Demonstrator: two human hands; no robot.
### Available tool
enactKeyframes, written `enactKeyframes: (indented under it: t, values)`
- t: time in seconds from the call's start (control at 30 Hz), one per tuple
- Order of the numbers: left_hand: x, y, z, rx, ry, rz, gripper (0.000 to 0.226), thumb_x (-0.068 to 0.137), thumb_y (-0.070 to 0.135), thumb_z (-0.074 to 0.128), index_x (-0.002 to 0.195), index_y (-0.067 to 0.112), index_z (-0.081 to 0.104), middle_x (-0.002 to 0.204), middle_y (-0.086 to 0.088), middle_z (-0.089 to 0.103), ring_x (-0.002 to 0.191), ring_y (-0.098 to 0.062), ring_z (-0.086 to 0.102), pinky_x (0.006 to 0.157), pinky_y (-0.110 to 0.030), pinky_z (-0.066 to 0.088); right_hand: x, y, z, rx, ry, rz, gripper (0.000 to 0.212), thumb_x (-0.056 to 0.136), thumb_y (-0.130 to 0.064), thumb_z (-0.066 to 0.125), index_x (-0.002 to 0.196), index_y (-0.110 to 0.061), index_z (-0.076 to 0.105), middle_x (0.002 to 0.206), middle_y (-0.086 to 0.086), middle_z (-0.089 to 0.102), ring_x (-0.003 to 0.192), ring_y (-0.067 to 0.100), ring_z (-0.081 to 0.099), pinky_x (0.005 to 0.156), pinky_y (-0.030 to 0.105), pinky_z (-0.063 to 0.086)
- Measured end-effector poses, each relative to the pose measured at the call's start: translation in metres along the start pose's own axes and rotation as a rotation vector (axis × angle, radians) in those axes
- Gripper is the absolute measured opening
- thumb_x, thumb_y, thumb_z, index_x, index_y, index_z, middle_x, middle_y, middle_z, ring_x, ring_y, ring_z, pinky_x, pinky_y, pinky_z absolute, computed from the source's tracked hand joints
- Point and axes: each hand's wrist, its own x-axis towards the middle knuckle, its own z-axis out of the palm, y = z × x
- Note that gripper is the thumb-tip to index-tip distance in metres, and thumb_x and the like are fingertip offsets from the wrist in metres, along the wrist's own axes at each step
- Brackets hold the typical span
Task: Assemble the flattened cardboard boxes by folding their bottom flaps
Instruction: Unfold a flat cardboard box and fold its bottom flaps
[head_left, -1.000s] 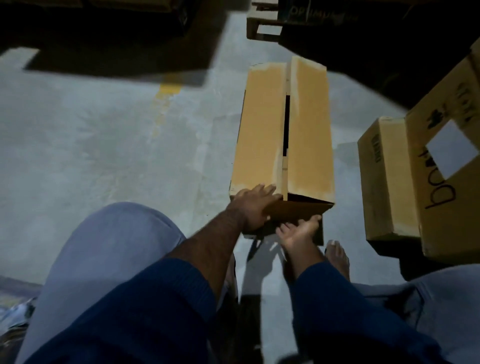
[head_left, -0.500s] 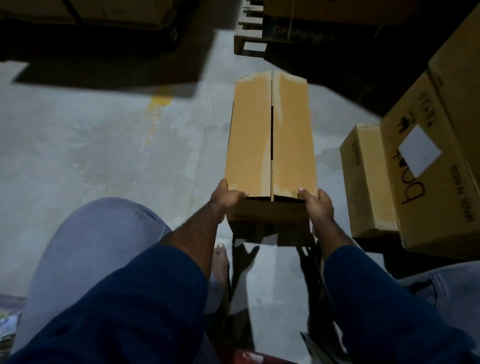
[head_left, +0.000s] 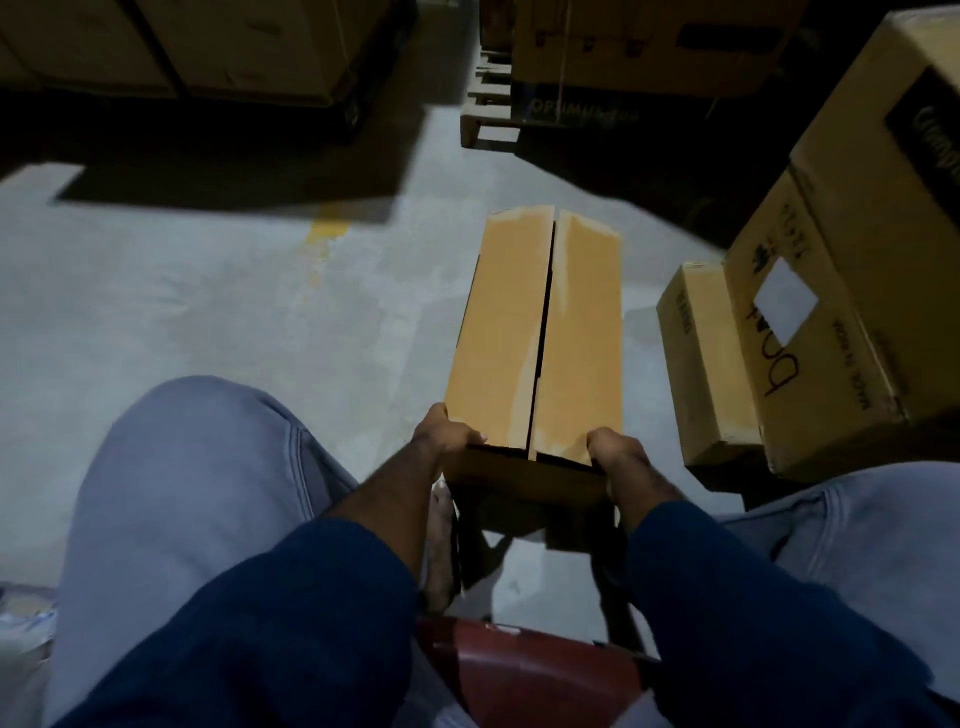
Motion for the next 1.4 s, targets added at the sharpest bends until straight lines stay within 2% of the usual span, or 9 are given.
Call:
enactKeyframes:
  t: [0.27,0.43,0.53,0.63,0.73,0.9,1.07,1.27,1.4]
  values:
    - [-0.016,0.008,-0.003,-0.046,0.016,-0.026,0.068,0.071,0.027,0.088,0.125,0.012,0.050,0.128,-0.008,0.061,0.113,-0.029,0.060,0.098,-0.043,0.052,-0.011,-0.018,-0.003,-0.125,-0.090,-0.007,0.047,0.091,-0.043,0.059,0.118,-0.005,0.061,0.111,0.018,0.063,0.099,0.034,0.059,0.080,0.039,0.050]
    - [-0.027,0.009,0.000,0.049,0.069,-0.047,0.101,0.066,0.049,0.082,0.149,0.009,0.040,0.148,-0.013,0.050,0.128,-0.034,0.053,0.107,-0.047,0.048,-0.013,-0.022,0.008,-0.302,-0.051,-0.029,0.051,0.077,-0.045,0.055,0.109,-0.006,0.065,0.105,0.018,0.060,0.095,0.034,0.058,0.087,0.041,0.053]
    - [-0.028,0.009,-0.001,0.089,0.075,-0.034,0.086,0.083,0.044,0.077,0.151,0.007,0.040,0.152,-0.014,0.046,0.132,-0.034,0.050,0.108,-0.043,0.045,-0.032,-0.024,0.011,-0.303,0.102,-0.058,0.070,0.069,-0.047,0.059,0.126,-0.007,0.059,0.130,0.020,0.052,0.117,0.040,0.051,0.099,0.046,0.048]
    - [-0.022,0.006,-0.004,0.110,0.084,-0.043,0.079,0.078,0.053,0.073,0.138,0.007,0.052,0.138,-0.014,0.058,0.120,-0.034,0.058,0.100,-0.041,0.050,-0.046,-0.032,0.019,-0.234,0.172,-0.300,0.055,0.090,-0.035,0.061,0.139,-0.013,0.048,0.141,0.018,0.044,0.122,0.037,0.047,0.091,0.044,0.048]
    - [-0.017,0.020,-0.006,0.123,0.121,-0.014,0.071,0.087,0.051,0.070,0.136,0.003,0.053,0.134,-0.017,0.060,0.113,-0.033,0.059,0.088,-0.035,0.049,-0.039,-0.040,0.032,0.080,0.038,-0.425,0.034,0.096,-0.028,0.063,0.126,-0.012,0.063,0.122,0.011,0.062,0.099,0.026,0.054,0.079,0.032,0.043]
    - [-0.018,0.055,-0.004,0.059,0.107,0.093,0.073,0.095,0.044,0.066,0.152,0.008,0.039,0.154,-0.016,0.043,0.137,-0.036,0.046,0.107,-0.044,0.046,-0.027,-0.043,0.040,0.393,-0.183,-0.295,0.021,0.095,-0.028,0.063,0.099,-0.008,0.067,0.081,0.009,0.059,0.065,0.021,0.054,0.057,0.032,0.043]
    - [-0.031,0.068,0.006,0.135,0.118,0.231,0.068,0.095,0.043,0.067,0.150,0.012,0.042,0.154,-0.013,0.046,0.135,-0.033,0.049,0.102,-0.042,0.049,-0.025,-0.038,0.047,0.484,-0.380,-0.250,0.052,0.105,-0.032,0.053,0.147,-0.002,0.048,0.138,0.019,0.061,0.124,0.030,0.061,0.105,0.039,0.051]
    - [-0.047,0.095,0.008,0.122,-0.086,0.525,0.056,0.096,0.050,0.063,0.143,0.022,0.054,0.145,-0.004,0.055,0.133,-0.023,0.051,0.100,-0.037,0.046,-0.038,-0.047,0.053,0.539,-0.452,-0.278,0.061,0.104,-0.054,0.045,0.140,-0.007,0.058,0.134,0.014,0.065,0.100,0.023,0.066,0.090,0.037,0.052]
    - [-0.049,0.102,-0.002,0.052,-0.061,0.636,0.060,0.090,0.069,0.049,0.129,0.027,0.064,0.129,0.001,0.062,0.113,-0.010,0.062,0.090,-0.029,0.052,-0.053,-0.058,0.057,0.524,-0.669,-0.362,0.075,0.096,-0.078,0.033,0.133,-0.021,0.065,0.124,0.008,0.072,0.114,0.029,0.067,0.095,0.043,0.055]
